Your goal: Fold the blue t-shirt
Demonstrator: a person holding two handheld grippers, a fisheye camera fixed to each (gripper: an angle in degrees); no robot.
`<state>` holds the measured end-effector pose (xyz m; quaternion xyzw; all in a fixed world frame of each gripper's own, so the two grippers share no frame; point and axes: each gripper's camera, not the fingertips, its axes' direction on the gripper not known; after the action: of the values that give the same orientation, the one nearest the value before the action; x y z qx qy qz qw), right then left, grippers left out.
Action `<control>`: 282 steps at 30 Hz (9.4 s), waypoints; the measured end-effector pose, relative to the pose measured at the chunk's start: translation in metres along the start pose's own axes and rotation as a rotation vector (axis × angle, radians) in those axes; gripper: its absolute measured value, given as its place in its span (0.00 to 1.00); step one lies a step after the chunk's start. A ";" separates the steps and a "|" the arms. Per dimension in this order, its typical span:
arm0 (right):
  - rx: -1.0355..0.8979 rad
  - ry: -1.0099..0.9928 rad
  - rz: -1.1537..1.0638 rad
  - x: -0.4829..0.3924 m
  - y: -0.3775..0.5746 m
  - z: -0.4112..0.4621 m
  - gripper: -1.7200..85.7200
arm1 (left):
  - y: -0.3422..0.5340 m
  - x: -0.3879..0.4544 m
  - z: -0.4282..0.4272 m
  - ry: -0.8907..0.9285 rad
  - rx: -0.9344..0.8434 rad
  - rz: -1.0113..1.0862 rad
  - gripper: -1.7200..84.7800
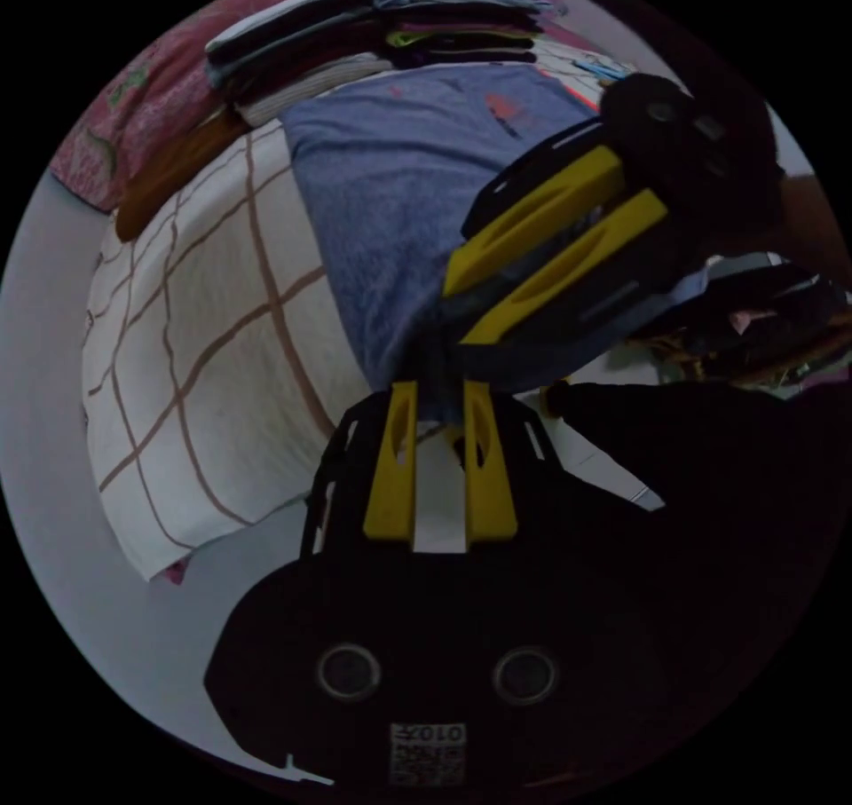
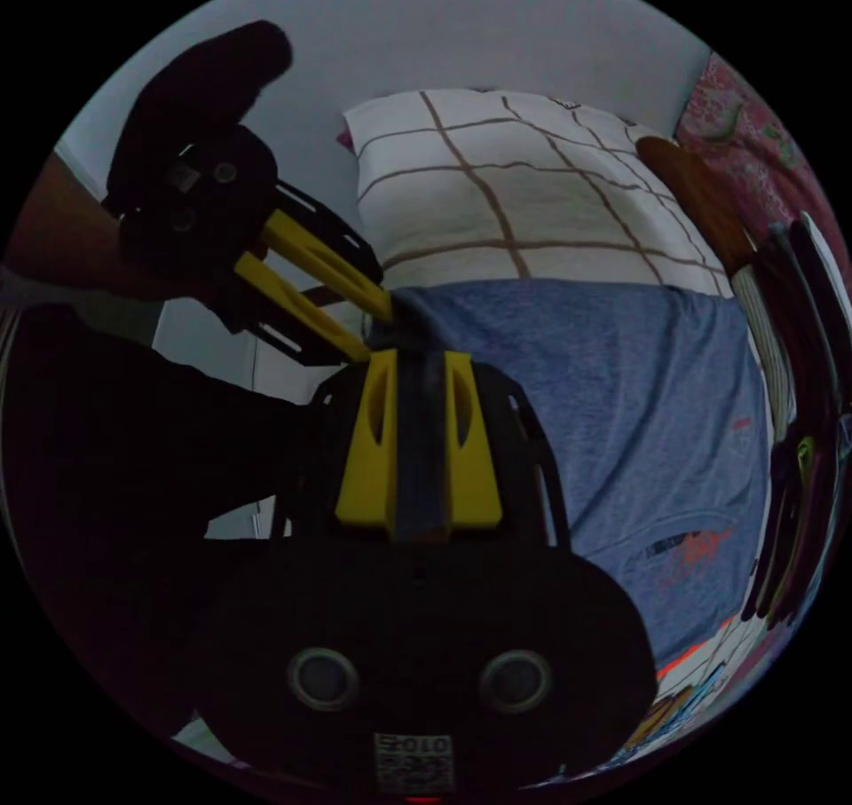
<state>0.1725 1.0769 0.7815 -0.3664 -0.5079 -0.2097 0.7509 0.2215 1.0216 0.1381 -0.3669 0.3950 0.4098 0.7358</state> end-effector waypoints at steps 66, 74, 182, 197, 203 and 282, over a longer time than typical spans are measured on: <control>0.029 0.158 0.388 0.322 -0.080 0.004 0.08 | -0.048 0.004 0.102 0.044 0.163 0.452 0.02; -0.100 0.393 0.347 0.326 -0.065 0.006 0.05 | -0.050 0.020 0.116 0.047 0.171 0.477 0.02; 0.120 0.152 1.286 0.554 0.562 -0.237 0.11 | -0.120 0.139 0.111 0.265 0.248 0.282 0.09; 0.201 0.221 1.012 0.501 0.374 -0.332 0.06 | -0.038 -0.010 0.075 0.353 0.364 0.034 0.08; 0.096 0.290 0.724 0.469 0.196 -0.346 0.06 | 0.038 -0.105 0.091 0.413 0.319 -0.302 0.06; 0.007 -0.503 1.032 0.141 0.392 0.190 0.08 | 0.038 -0.367 0.008 0.596 0.003 -0.232 0.12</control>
<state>0.3823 1.4822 0.8191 -0.6031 -0.4268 0.2791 0.6133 0.0604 0.9291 0.4569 -0.5124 0.5491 0.1970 0.6302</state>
